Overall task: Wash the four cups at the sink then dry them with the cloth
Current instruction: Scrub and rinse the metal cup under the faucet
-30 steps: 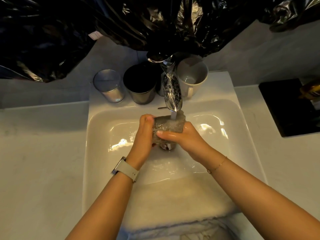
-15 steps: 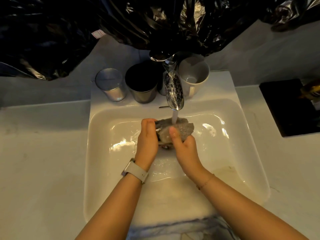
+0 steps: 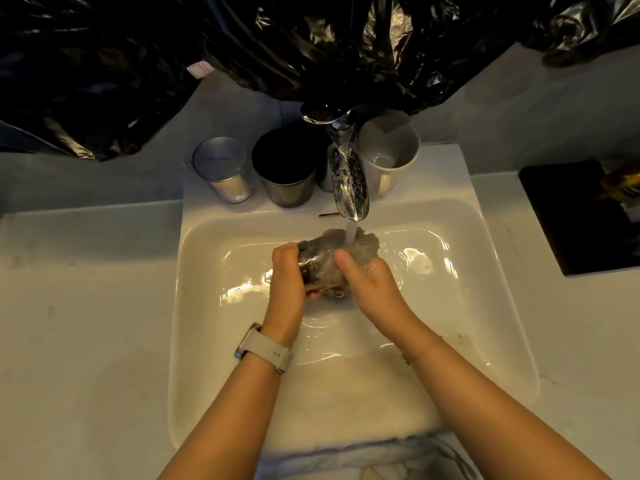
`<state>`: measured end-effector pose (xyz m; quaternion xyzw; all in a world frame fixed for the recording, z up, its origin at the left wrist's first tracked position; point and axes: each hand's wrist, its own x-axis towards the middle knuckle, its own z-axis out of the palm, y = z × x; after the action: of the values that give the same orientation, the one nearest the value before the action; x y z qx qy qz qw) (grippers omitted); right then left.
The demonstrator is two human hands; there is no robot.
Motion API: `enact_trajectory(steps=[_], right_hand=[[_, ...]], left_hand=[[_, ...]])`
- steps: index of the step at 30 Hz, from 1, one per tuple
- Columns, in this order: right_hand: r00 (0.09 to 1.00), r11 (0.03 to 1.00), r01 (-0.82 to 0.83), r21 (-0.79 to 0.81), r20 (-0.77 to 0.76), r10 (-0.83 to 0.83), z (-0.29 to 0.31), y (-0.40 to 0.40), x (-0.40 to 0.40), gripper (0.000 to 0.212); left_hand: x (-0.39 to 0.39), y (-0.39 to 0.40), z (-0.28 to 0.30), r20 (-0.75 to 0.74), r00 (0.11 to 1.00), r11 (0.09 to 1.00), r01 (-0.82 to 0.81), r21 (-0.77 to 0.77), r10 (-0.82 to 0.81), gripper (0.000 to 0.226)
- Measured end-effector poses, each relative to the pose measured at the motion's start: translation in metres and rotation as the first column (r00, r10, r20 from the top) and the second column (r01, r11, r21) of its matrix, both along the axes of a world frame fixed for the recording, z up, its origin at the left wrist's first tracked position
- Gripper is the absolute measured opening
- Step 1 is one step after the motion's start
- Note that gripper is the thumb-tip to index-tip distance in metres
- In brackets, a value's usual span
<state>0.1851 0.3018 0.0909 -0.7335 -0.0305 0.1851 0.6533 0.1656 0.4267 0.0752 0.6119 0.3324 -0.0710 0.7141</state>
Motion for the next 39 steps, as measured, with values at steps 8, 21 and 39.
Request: enact_trajectory(steps=[8,21,39], right_hand=[[0.888,0.892,-0.449,-0.054,-0.138,0.439,0.031,-0.021,0.025,0.011],[0.949,0.939,0.263,0.224,-0.234,-0.21,0.022,-0.015,0.02,0.046],[0.971,0.991,0.131,-0.023,0.207,-0.123,-0.002,-0.028,0.003,0.038]], left_hand=[[0.002,0.039,0.029,0.009,0.805,0.784,0.581,-0.219,-0.594,0.059],[0.004,-0.011,0.034,0.029,0.909,0.881,0.41,-0.235,-0.415,0.051],[0.024,-0.02,0.019,-0.074,0.985,0.925,0.119,-0.361,-0.156,0.062]])
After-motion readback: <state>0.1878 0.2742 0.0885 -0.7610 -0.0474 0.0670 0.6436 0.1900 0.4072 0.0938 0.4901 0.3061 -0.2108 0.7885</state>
